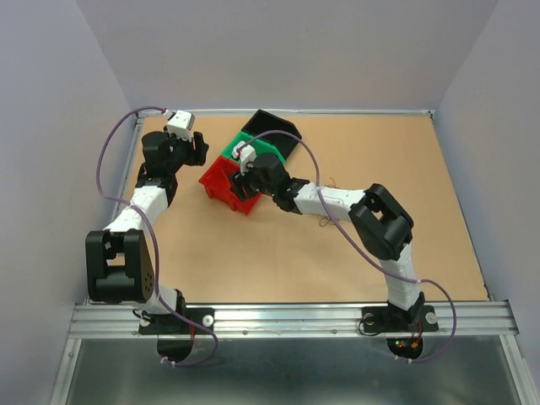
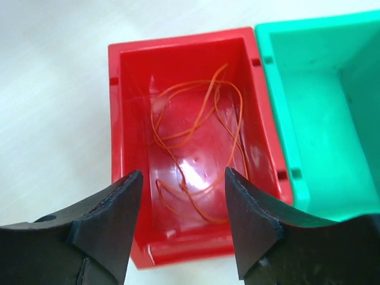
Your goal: Untangle the cables
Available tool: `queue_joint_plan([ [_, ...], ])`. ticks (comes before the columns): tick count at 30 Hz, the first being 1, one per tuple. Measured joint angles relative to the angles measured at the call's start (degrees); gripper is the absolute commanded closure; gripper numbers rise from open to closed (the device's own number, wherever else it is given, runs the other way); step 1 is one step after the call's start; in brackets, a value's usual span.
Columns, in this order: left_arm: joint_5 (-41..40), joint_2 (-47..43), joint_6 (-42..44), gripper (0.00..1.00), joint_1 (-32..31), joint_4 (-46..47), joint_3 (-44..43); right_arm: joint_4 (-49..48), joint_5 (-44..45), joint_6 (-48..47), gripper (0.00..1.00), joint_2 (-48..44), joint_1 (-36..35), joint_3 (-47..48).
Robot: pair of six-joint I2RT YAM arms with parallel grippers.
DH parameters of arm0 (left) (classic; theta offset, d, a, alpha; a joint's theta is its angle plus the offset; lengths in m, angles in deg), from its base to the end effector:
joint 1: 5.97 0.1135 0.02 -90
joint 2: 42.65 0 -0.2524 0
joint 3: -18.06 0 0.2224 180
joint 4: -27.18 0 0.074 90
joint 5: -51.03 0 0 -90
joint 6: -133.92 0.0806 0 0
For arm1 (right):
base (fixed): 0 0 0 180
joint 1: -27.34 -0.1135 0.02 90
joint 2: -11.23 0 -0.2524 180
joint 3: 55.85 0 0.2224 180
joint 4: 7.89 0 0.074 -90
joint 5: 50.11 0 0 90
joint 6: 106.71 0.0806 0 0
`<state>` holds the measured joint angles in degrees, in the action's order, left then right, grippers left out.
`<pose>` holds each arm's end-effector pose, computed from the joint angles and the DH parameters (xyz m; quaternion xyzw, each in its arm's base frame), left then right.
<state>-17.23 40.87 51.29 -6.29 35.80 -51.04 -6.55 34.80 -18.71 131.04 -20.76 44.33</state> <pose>0.3548 -0.0318 0.2939 0.1750 0.7185 -0.0992 0.6658 0.3279 0.3762 0.2026 -0.3713 0.7351 0.2553 0.5065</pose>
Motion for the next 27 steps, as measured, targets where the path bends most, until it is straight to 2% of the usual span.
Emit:
queue_joint_plan([
  [6,2.38,-0.02,0.02,0.34,0.02,0.39,0.28,-0.37,3.15,4.22,0.32,-8.72,1.49,-8.63],
  [10,3.89,-0.02,0.52,0.34,-0.83,0.39,0.39,2.95,9.14,7.91,0.38,-21.35,5.79,-16.22],
  [17,4.04,-0.20,3.37,0.34,-6.38,0.57,1.77,6.64,14.34,13.20,0.44,-36.70,16.02,-27.58],
  [22,3.56,-2.10,6.51,0.34,-10.69,0.37,4.44,10.95,16.04,15.39,0.43,-38.62,20.79,-31.89],
  [27,4.22,-5.31,9.79,0.34,-13.62,0.79,6.60,14.62,18.51,16.35,0.38,-37.81,21.40,-31.89],
])
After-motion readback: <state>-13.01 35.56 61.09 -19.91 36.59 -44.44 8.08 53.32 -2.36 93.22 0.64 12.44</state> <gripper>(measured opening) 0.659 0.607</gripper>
